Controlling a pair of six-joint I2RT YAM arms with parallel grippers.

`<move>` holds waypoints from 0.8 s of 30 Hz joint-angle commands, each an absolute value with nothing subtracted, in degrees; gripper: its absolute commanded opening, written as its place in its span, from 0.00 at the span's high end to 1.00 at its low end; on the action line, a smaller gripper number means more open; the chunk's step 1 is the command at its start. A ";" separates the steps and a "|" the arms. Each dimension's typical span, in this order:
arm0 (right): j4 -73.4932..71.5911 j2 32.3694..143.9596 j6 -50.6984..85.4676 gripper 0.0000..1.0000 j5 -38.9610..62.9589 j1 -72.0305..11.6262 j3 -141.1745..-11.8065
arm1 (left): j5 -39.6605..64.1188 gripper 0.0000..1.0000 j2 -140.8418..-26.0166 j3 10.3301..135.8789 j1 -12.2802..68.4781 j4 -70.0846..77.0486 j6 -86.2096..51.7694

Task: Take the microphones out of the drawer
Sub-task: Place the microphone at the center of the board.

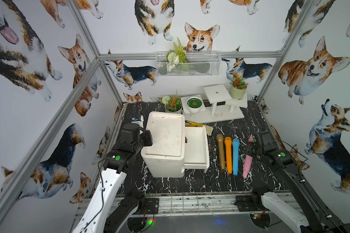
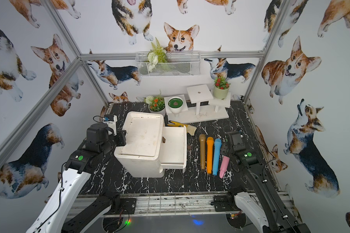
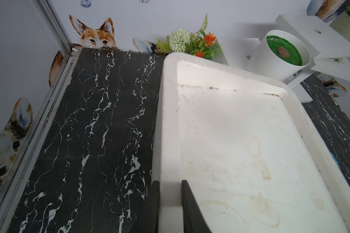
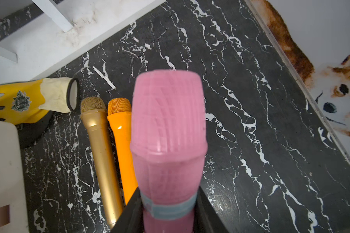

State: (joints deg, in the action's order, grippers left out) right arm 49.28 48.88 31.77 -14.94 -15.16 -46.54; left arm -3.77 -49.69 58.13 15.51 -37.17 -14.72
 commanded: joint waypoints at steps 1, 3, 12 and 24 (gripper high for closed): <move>48.84 50.24 30.33 0.77 -15.02 -14.21 -45.00 | -0.55 1.00 -50.06 57.83 15.56 -42.62 -17.15; 48.24 50.79 30.10 0.77 -14.51 -13.57 -44.12 | -0.54 1.00 -50.06 57.83 15.52 -42.67 -17.14; 43.68 54.74 29.63 0.75 -8.29 -8.73 -40.94 | -0.53 1.00 -50.24 57.92 15.55 -42.54 -16.90; 39.03 63.78 27.13 0.74 -4.57 -5.58 -39.19 | -0.75 1.00 -50.52 58.10 15.56 -42.80 -16.25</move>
